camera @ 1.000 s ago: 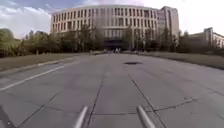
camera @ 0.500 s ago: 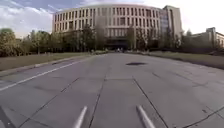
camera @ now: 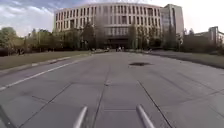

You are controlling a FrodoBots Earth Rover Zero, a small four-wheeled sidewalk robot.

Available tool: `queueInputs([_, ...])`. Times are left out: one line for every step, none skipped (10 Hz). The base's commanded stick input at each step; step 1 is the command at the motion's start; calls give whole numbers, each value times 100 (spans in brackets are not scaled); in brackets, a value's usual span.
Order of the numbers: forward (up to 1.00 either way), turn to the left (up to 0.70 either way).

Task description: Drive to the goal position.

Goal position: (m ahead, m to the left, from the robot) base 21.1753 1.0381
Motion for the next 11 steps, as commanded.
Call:
queueInputs([70, -14])
queueInputs([70, -14])
queueInputs([70, -14])
queueInputs([70, -14])
queueInputs([70, -14])
queueInputs([70, -14])
queueInputs([70, 0])
queueInputs([70, 0])
queueInputs([70, 0])
queueInputs([70, 0])
queueInputs([70, 0])
